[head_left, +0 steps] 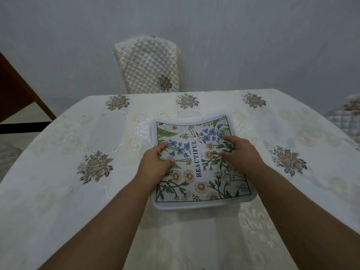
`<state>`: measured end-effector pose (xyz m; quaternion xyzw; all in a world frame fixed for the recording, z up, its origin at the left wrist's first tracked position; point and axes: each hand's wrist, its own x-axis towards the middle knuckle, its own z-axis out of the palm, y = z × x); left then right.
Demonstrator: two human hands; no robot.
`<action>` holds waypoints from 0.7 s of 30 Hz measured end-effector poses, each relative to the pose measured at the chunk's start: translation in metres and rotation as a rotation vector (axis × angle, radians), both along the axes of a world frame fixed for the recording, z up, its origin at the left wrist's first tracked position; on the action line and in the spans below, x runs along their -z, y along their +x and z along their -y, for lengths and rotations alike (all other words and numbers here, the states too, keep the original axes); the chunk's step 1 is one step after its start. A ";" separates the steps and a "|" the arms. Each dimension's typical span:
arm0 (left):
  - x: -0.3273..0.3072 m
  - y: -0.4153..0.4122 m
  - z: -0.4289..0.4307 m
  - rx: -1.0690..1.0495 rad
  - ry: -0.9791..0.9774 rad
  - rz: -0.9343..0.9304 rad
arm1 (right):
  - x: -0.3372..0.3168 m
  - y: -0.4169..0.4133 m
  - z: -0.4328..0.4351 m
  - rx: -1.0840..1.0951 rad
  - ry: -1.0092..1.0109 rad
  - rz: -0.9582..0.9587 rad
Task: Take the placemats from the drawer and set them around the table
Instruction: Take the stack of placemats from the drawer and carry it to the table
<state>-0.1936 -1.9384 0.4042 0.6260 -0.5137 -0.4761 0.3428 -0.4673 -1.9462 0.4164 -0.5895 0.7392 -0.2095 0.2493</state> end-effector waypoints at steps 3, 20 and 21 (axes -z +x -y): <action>0.030 -0.003 0.018 0.018 -0.025 0.089 | 0.027 -0.005 0.023 0.004 0.020 -0.009; -0.007 -0.010 -0.041 0.235 0.036 0.497 | 0.023 0.016 -0.052 0.023 0.197 -0.072; -0.019 -0.009 -0.054 0.269 0.015 0.463 | 0.010 0.017 -0.067 0.036 0.171 -0.021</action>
